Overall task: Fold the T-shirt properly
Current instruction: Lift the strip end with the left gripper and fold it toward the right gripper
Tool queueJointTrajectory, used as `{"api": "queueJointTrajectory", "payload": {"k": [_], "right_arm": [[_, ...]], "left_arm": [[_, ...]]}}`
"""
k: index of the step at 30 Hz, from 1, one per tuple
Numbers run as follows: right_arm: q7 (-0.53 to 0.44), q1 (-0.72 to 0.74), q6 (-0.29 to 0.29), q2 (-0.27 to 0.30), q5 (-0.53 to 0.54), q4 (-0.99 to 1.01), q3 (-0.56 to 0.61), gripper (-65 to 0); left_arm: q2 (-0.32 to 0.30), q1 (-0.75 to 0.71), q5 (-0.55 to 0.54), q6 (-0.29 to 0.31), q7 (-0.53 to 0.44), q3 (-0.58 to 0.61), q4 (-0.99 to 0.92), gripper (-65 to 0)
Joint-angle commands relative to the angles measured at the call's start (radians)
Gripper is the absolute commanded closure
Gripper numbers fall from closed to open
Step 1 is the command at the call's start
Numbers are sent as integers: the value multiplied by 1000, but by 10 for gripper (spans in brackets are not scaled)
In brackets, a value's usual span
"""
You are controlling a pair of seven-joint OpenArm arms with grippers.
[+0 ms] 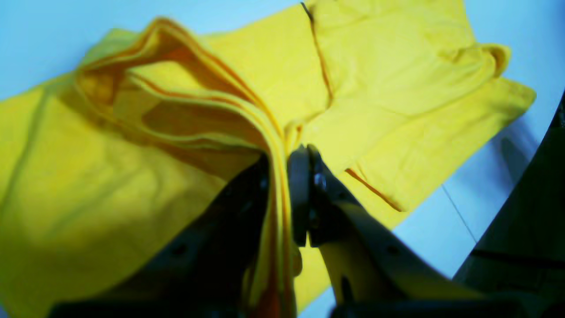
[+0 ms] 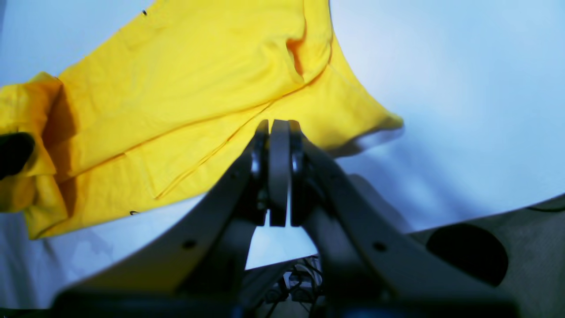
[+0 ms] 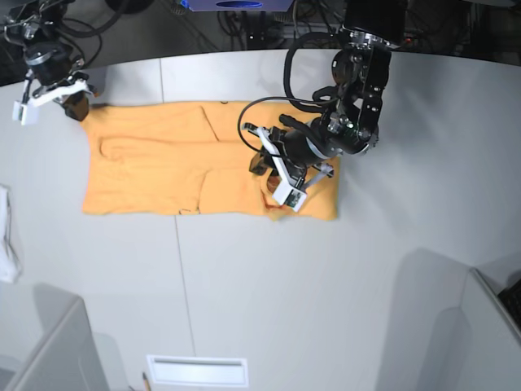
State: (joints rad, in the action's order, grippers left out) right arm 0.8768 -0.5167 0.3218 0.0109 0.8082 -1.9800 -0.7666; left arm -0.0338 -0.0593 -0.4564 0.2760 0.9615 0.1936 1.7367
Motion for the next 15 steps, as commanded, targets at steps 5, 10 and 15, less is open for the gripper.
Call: {"api": "queueJointTrajectory", "payload": {"k": [5, 10, 15], "right_arm": [[-15, -4, 3, 10, 13, -14, -3, 0], [-15, 5, 3, 10, 13, -14, -4, 0], [-15, 7, 3, 8, 13, -14, -3, 0]], "left_arm": [[5, 16, -11, 2, -14, 2, 26, 0], [2, 11, -17, 2, -11, 2, 21, 0], [2, 13, -11, 2, -11, 43, 19, 0]]}}
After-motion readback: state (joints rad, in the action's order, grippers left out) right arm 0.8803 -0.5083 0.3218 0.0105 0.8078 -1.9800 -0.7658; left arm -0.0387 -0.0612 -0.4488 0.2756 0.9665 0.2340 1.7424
